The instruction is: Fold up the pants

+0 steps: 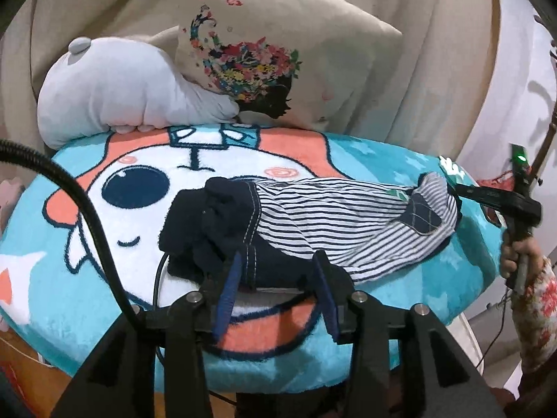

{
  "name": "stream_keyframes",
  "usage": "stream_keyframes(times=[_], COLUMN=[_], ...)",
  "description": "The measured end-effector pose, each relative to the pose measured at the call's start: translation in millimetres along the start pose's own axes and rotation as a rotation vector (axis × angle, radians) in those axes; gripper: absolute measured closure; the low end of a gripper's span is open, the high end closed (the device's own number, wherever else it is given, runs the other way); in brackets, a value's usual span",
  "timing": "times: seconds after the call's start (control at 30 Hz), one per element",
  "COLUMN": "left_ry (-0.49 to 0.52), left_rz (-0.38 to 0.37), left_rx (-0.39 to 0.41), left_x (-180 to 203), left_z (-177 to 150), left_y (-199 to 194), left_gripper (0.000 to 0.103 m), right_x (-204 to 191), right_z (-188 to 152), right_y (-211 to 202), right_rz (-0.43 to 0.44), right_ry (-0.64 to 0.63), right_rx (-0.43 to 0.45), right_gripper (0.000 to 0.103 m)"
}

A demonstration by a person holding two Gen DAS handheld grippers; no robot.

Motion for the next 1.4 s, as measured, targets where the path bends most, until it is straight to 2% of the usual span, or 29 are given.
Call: stream_keyframes(times=[0.03, 0.1, 0.17, 0.27, 0.33, 0.37, 0.4, 0.53, 0.57, 0.6, 0.63, 0.67, 0.77, 0.8, 0.9, 0.97, 1.0, 1.03, 1.07, 1.13, 1.17, 1.2, 1.3, 1.4], left_ry=[-0.011, -0.039, -0.057, -0.086, -0.104, -0.112, -0.121, -0.149, -0.158, -0.167, -0.173, -0.177, -0.184, -0.188, -0.189, -0.185, -0.179, -0.172, -0.167, -0.146, -0.137, -0.132, -0.151, -0.169], left_rz=[-0.001, -0.002, 0.001, 0.010, 0.011, 0.014, 0.019, 0.024, 0.024, 0.021, 0.018, 0.016, 0.021, 0.021, 0.019, 0.018, 0.017, 0.017, 0.017, 0.017, 0.022, 0.028, 0.097, 0.117], left_rx=[-0.003, -0.009, -0.015, -0.015, -0.008, -0.005, -0.002, 0.001, 0.001, 0.003, 0.005, 0.011, 0.019, 0.018, 0.009, 0.003, 0.004, 0.006, 0.008, 0.016, 0.017, 0.014, -0.039, -0.051], left_x=[-2, -6, -8, -13, -15, -16, -18, -25, -27, -29, -30, -31, -34, -34, -32, -29, -26, -24, -22, -16, -15, -15, -27, -33], left_z=[1, 2, 2, 6, 8, 8, 8, 7, 7, 7, 8, 9, 11, 12, 13, 16, 18, 20, 22, 27, 29, 30, 27, 25], left_y=[3, 10, 13, 15, 13, 11, 10, 5, 4, 2, 1, -1, 1, 4, 12, 17, 19, 20, 21, 26, 31, 35, 61, 72], left_gripper=[0.062, 0.062, 0.062, 0.061, 0.061, 0.061, 0.061, 0.060, 0.060, 0.060, 0.060, 0.060, 0.057, 0.057, 0.056, 0.054, 0.053, 0.052, 0.048, 0.042, 0.041, 0.041, 0.041, 0.041], right_x=[8, 33, 49, 51, 38, 27, 20, -7, -12, -14, -14, -15, -17, -15, -5, 10, 19, 28, 38, 48, 52, 52, 47, 33], right_z=[2, 3, -1, -4, -1, 1, 3, 9, 4, -3, -9, -10, 1, 3, 1, -3, -1, -2, -2, -5, -7, -8, -12, -15], right_y=[-6, -22, -31, -39, -37, -31, -27, 7, 23, 36, 46, 47, 22, 14, -2, -3, -4, -6, -9, -14, -17, -19, -19, -4], right_rz=[-0.026, -0.148, -0.214, -0.184, -0.105, -0.068, -0.049, -0.070, -0.084, -0.089, -0.081, -0.068, 0.008, 0.004, -0.044, -0.166, -0.214, -0.226, -0.188, -0.102, -0.052, -0.020, 0.025, 0.046], right_ry=[0.009, 0.016, 0.019, 0.038, 0.037, 0.033, 0.026, -0.064, -0.093, -0.103, -0.098, -0.087, -0.051, -0.046, -0.048, -0.065, -0.059, -0.027, 0.044, 0.154, 0.199, 0.218, 0.229, 0.218], right_rx=[0.019, 0.051, 0.048, 0.063, 0.061, 0.051, 0.048, 0.021, -0.031, -0.085, -0.133, -0.133, -0.054, -0.032, -0.007, -0.008, -0.004, 0.003, 0.009, 0.010, 0.018, 0.031, 0.041, 0.014], right_gripper=[0.094, 0.094, 0.094, 0.091, 0.065, 0.038, 0.030, 0.030, 0.036, 0.072, 0.080, 0.080, 0.084, 0.084, 0.087, 0.091, 0.091, 0.091, 0.089, 0.074, 0.052, 0.039, 0.035, 0.035])
Point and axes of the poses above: each gripper's, at about its wrist camera, not at the fingertips, and y roughly the way its jaws point, x to its right, z to its top, the point moved 10 cm from there along y, roughly the way its jaws point, and after that the axes turned 2 degrees about z, right-handed, at the moved point
